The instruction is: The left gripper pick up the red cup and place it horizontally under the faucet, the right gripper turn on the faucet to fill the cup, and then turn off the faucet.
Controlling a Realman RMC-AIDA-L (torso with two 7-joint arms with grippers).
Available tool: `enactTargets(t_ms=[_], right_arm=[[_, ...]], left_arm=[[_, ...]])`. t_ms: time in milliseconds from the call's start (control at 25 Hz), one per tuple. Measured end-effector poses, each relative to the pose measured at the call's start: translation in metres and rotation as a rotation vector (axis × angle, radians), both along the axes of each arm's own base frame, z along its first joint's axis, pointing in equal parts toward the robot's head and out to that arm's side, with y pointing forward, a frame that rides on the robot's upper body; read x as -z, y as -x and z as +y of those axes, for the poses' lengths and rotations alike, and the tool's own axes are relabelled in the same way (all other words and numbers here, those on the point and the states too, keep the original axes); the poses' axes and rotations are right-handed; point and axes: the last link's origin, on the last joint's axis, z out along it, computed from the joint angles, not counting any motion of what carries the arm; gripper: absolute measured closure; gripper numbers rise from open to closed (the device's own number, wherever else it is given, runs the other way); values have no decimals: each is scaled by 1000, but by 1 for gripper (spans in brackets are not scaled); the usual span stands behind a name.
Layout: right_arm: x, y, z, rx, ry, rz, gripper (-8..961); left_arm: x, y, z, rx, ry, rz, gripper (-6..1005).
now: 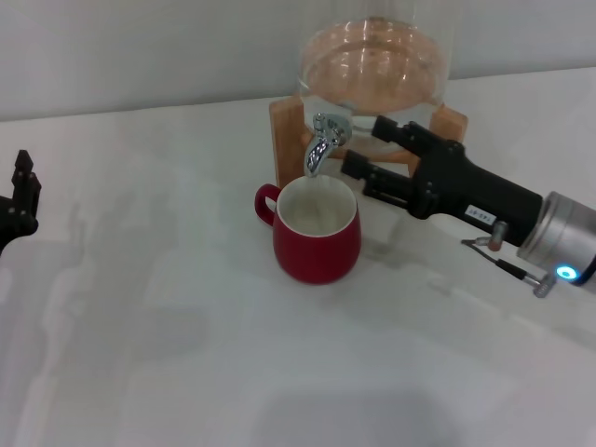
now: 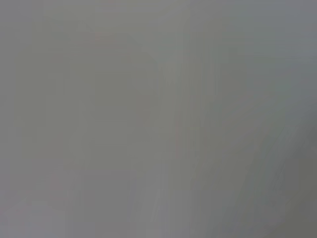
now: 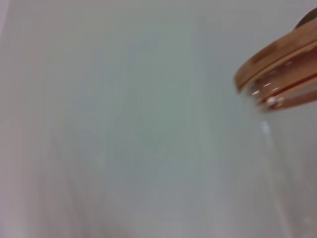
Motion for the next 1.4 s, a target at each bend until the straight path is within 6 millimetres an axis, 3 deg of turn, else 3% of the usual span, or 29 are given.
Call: enactTargets(t_ms=[440,800,1400], right_arm=[[-8,-13,-18,14,-24,38,85],[-1,-5,-28,-48,24,53,85],[16,19,-24,-134,113,38,85]], left_arm=[[-3,4,2,-14,-7,7,508],[-5,7,5,-27,-9,18,508],[-3,3,8,-14,-4,18,508]])
